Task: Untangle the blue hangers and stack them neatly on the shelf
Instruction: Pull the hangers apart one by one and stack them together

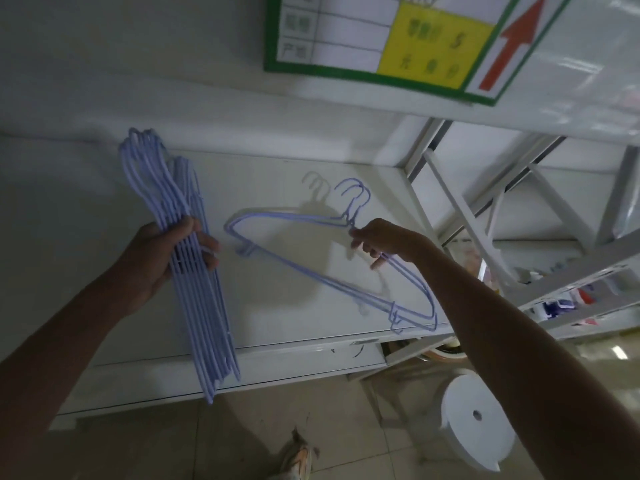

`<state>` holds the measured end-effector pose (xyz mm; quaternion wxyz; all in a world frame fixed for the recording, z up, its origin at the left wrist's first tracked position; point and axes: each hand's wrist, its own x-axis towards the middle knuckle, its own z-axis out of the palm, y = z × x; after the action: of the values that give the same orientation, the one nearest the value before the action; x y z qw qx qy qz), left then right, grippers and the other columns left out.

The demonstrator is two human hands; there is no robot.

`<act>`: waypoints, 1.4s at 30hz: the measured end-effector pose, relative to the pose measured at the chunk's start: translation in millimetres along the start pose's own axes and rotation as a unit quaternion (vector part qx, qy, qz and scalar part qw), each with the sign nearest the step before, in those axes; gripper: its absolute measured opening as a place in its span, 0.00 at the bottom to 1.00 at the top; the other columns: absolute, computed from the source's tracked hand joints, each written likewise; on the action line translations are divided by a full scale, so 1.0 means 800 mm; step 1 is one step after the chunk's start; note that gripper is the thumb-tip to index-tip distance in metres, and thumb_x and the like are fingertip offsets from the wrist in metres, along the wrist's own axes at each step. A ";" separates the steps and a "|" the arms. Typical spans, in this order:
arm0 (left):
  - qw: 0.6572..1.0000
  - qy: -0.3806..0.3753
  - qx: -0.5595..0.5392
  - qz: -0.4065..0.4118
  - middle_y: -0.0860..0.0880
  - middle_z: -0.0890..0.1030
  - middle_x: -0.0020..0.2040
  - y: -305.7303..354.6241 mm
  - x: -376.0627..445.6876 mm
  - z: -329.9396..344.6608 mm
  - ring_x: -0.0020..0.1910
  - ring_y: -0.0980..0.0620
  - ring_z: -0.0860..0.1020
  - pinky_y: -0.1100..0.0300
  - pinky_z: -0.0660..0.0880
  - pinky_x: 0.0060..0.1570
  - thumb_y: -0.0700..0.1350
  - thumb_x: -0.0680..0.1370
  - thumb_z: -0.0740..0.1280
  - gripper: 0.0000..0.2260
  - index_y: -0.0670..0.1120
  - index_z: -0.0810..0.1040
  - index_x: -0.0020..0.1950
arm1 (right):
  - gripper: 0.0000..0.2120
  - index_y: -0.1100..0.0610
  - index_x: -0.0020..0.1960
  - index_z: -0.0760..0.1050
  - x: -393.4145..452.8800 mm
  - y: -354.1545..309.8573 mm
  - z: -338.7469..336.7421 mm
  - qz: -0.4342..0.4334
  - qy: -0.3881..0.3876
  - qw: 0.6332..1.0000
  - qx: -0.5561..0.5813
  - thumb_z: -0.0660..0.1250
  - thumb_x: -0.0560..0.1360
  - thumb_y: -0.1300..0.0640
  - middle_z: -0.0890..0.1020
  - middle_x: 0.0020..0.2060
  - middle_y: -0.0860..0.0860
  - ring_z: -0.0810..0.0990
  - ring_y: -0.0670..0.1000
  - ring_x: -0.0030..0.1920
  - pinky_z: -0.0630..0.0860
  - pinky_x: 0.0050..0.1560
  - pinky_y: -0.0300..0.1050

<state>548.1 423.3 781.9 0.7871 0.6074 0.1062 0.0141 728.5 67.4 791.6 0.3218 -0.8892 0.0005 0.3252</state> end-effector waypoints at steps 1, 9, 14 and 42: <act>1.000 0.003 0.002 -0.006 0.43 0.86 0.38 0.001 0.000 0.003 0.31 0.46 0.84 0.55 0.82 0.34 0.43 0.85 0.56 0.12 0.44 0.75 0.47 | 0.23 0.64 0.52 0.79 -0.008 -0.003 -0.001 -0.007 -0.013 0.997 0.072 0.61 0.84 0.43 0.68 0.29 0.50 0.67 0.48 0.28 0.78 0.30 0.44; 1.000 -0.010 0.003 -0.009 0.41 0.86 0.40 0.004 0.003 0.016 0.32 0.45 0.84 0.52 0.83 0.36 0.43 0.85 0.56 0.11 0.41 0.74 0.48 | 0.16 0.61 0.57 0.78 -0.070 -0.050 0.018 -0.123 -0.080 0.926 0.347 0.60 0.85 0.49 0.67 0.30 0.46 0.61 0.43 0.26 0.57 0.24 0.34; 0.999 -0.034 0.017 -0.017 0.41 0.87 0.43 0.012 -0.001 0.029 0.36 0.44 0.86 0.54 0.83 0.38 0.42 0.86 0.56 0.11 0.41 0.74 0.48 | 0.12 0.60 0.46 0.81 -0.090 -0.077 0.091 -0.165 0.075 0.932 0.314 0.61 0.84 0.58 0.71 0.27 0.48 0.66 0.45 0.22 0.63 0.22 0.35; 0.989 0.119 0.085 -0.019 0.40 0.85 0.52 0.023 0.015 0.054 0.53 0.40 0.84 0.38 0.79 0.56 0.47 0.81 0.67 0.09 0.45 0.82 0.57 | 0.14 0.66 0.52 0.74 -0.083 -0.164 0.235 -0.233 0.069 0.937 0.251 0.55 0.86 0.57 0.78 0.38 0.57 0.77 0.54 0.35 0.76 0.38 0.51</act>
<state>569.4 388.7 807.8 0.7147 0.6638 0.2116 0.0626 594.6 265.2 795.5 0.6001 -0.7752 -0.1028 0.1686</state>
